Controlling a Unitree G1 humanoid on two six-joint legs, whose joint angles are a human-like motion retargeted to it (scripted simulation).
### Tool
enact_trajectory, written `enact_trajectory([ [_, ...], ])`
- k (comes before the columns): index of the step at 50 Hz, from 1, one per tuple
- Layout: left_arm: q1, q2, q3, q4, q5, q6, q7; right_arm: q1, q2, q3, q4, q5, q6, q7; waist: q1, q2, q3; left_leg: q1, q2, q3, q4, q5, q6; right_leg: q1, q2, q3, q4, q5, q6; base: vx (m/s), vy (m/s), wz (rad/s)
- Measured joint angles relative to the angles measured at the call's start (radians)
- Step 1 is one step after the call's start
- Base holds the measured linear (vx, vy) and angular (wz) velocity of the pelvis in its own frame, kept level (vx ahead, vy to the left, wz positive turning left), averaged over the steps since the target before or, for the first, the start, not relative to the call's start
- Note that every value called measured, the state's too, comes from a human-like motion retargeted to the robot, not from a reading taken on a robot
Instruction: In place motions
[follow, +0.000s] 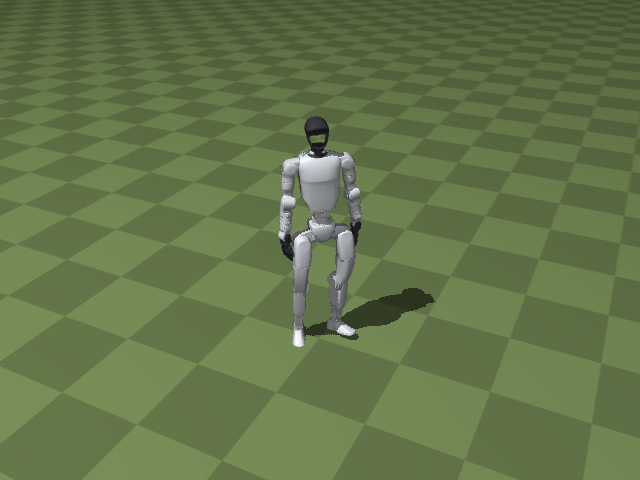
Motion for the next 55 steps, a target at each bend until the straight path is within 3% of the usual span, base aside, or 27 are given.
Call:
enact_trajectory([
  [55,-0.004,-0.003,-0.005,0.000,-0.003,0.001,0.003,-0.002,0.000,-0.001,-0.002,-0.007,0.007,0.002,0.002,-0.003,0.006,0.002,0.002,0.001,0.000,-0.009,-0.004,0.002,0.002,-0.003,0.000,-0.006,0.003,0.00,0.00,0.00],
])
